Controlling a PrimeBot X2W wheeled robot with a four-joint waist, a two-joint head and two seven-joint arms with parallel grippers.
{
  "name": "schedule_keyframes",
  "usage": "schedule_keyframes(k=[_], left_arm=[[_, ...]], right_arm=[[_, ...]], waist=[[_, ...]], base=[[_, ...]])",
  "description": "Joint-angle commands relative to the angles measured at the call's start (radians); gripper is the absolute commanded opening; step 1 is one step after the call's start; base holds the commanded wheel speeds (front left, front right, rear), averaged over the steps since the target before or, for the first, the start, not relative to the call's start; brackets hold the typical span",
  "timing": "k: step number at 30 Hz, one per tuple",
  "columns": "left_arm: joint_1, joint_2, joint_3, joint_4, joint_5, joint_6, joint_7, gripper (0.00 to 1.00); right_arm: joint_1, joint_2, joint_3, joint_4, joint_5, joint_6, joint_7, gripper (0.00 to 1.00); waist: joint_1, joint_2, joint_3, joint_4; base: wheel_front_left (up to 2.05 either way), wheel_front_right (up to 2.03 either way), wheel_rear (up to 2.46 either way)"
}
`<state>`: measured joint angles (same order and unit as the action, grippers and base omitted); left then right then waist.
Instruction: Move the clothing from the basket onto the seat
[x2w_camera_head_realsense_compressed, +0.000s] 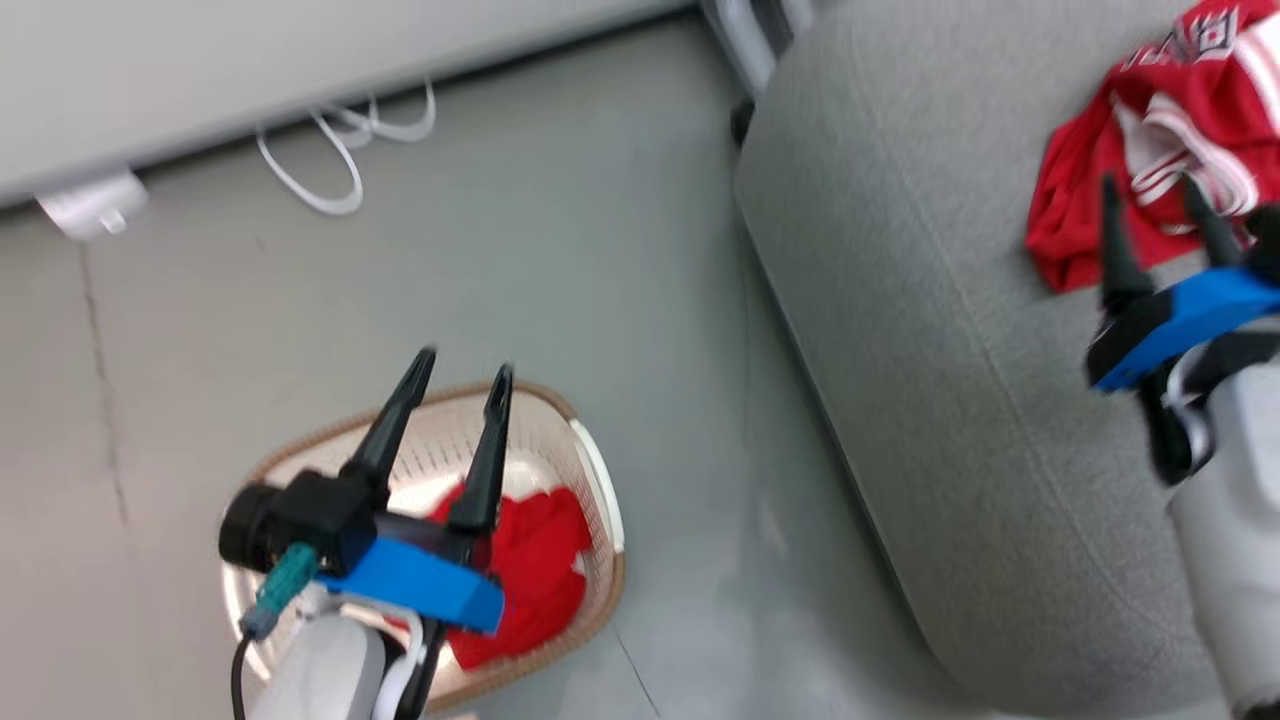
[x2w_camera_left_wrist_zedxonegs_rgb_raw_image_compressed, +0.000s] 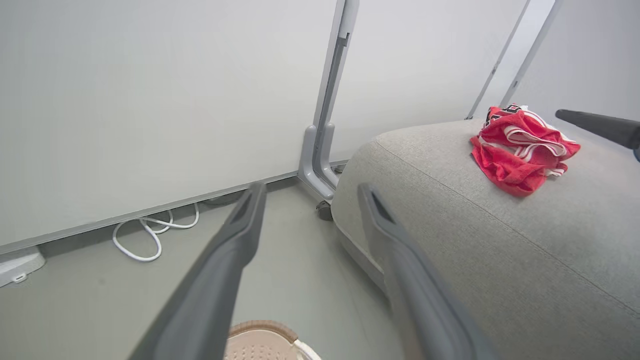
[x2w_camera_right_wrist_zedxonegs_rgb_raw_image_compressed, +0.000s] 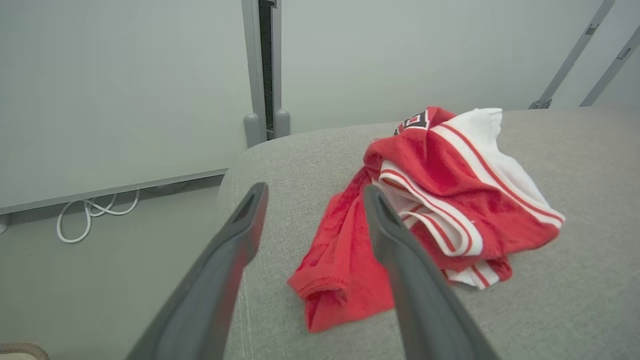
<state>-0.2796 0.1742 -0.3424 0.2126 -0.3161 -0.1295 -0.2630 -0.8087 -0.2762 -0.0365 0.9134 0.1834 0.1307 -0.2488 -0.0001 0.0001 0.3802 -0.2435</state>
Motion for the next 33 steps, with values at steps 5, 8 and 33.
schedule_keyframes(k=[5,8,33], left_arm=[[0.111,-0.037,0.079,0.025,0.011,0.000,-0.003,1.00],[0.151,-0.051,0.126,0.031,0.016,0.000,-0.003,1.00],[0.294,-0.084,0.330,0.025,0.058,0.000,-0.003,1.00]], right_arm=[[0.180,0.032,0.075,-0.147,0.082,0.000,0.034,1.00],[0.269,0.043,0.090,-0.243,0.096,0.000,0.051,1.00],[0.669,0.212,0.074,-0.705,-0.040,0.000,0.192,1.00]], waist=[[0.0001,-0.0001,-0.228,0.062],[0.0001,-0.0001,-0.262,0.089],[0.0001,-0.0001,-0.352,0.217]], base=[[0.00,0.00,0.00],[0.00,0.00,0.00],[0.00,0.00,0.00]])
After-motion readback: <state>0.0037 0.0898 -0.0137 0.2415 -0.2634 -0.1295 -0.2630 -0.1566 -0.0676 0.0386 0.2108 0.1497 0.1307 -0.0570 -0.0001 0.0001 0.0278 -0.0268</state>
